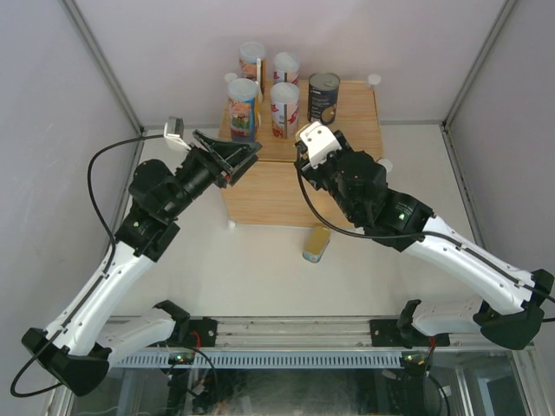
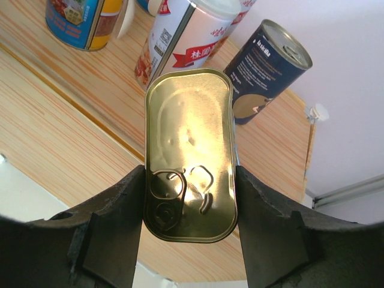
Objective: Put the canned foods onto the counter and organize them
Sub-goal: Place the canned food on the counter.
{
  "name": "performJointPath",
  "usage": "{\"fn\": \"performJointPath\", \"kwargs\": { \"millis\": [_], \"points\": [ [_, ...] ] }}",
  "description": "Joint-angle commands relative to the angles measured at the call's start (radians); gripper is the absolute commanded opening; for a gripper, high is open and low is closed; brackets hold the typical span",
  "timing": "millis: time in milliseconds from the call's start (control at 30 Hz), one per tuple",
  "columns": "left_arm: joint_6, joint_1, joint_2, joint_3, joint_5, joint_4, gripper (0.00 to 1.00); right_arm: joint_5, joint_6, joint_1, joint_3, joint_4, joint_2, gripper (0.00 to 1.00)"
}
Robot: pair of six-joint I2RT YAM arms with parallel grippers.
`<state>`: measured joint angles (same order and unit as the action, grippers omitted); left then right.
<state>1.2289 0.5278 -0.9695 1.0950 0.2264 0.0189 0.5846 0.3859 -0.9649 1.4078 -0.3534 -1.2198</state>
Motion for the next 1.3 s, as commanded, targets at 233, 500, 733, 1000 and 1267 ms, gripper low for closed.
{"fn": "performJointPath", "kwargs": {
  "millis": [233, 500, 733, 1000, 1267],
  "points": [
    [-0.056, -0.004, 0.041, -0.006, -0.016, 0.008, 0.71, -0.059, -0.196, 0.1, 0.122, -0.034, 0.032, 0.16],
    [-0.061, -0.003, 0.048, -0.004, -0.016, 0.001, 0.71, -0.101, -0.305, 0.164, 0.249, -0.146, -0.04, 0.17],
    [-0.087, -0.005, 0.057, 0.008, -0.019, -0.023, 0.71, -0.136, -0.382, 0.204, 0.296, -0.182, -0.076, 0.16],
    [-0.088, -0.01, 0.063, 0.009, -0.008, -0.025, 0.7, -0.175, -0.421, 0.234, 0.333, -0.212, -0.099, 0.16],
    [-0.084, -0.02, 0.069, 0.011, 0.002, -0.034, 0.7, -0.194, -0.436, 0.257, 0.34, -0.202, -0.156, 0.16]
  ]
}}
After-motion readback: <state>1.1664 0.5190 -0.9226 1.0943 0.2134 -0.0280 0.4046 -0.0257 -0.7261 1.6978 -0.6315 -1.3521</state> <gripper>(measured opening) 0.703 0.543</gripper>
